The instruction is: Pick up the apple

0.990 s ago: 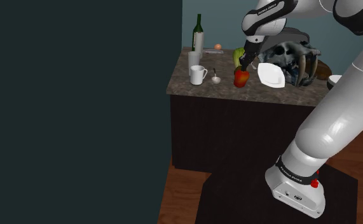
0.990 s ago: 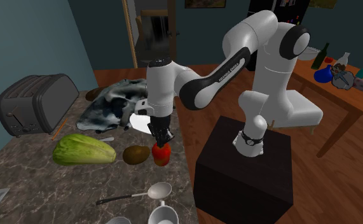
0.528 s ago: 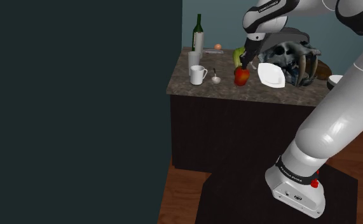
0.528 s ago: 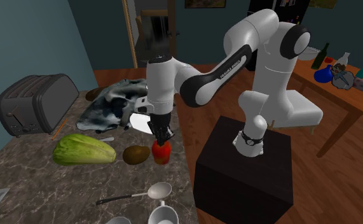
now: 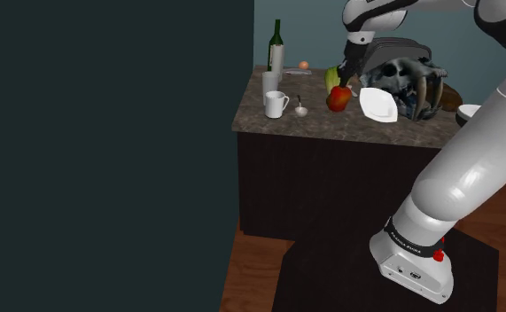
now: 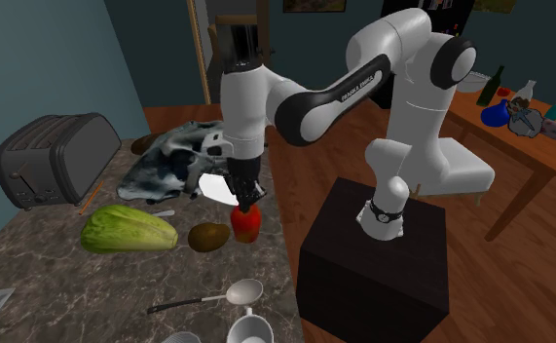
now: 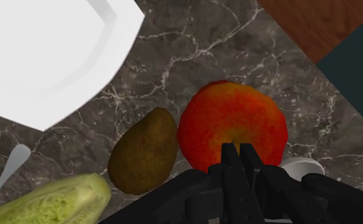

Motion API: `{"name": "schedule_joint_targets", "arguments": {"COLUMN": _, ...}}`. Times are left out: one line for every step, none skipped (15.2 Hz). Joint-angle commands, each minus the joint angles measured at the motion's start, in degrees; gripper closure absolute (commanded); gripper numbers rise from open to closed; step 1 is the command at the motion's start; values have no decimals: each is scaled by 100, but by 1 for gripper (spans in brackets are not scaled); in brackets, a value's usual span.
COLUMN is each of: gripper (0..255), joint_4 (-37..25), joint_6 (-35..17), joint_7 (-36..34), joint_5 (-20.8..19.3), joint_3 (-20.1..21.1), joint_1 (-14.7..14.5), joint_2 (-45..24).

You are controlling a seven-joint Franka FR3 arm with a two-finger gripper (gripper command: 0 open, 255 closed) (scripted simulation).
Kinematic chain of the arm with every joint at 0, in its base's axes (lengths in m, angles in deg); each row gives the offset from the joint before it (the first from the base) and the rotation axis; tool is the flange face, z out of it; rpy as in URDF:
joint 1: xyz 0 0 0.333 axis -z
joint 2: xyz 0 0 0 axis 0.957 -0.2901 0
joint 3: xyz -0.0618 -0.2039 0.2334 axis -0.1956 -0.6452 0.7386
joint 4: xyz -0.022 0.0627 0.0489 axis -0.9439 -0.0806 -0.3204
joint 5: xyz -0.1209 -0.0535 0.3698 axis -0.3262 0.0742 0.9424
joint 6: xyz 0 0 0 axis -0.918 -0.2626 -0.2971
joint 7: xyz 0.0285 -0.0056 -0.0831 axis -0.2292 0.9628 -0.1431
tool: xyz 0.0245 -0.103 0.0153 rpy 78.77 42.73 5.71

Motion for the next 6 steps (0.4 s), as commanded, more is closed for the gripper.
{"name": "schedule_joint_targets", "arguments": {"gripper": 255, "joint_4": -140, "joint_6": 157, "joint_7": -16, "joint_5": -8, "joint_3": 10, "joint_1": -6, "joint_2": 17}}
{"name": "schedule_joint_targets", "arguments": {"gripper": 255, "joint_4": -206, "joint_6": 233, "joint_7": -21, "joint_5": -14, "joint_3": 14, "joint_1": -7, "joint_2": 28}}
{"name": "schedule_joint_targets", "arguments": {"gripper": 255, "joint_4": -274, "joint_6": 309, "joint_7": -25, "joint_5": -18, "joint_3": 17, "joint_1": -9, "joint_2": 38}}
{"name": "schedule_joint_targets", "arguments": {"gripper": 255, "joint_4": -343, "joint_6": 386, "joint_7": -29, "joint_5": -21, "joint_3": 20, "joint_1": -10, "joint_2": 46}}
{"name": "schedule_joint_targets", "arguments": {"gripper": 255, "joint_4": -352, "joint_6": 397, "joint_7": -30, "joint_5": -22, "joint_3": 21, "joint_1": -11, "joint_2": 49}}
{"name": "schedule_joint_targets", "arguments": {"gripper": 255, "joint_4": -353, "joint_6": 397, "joint_7": -30, "joint_5": -22, "joint_3": 21, "joint_1": -11, "joint_2": 48}}
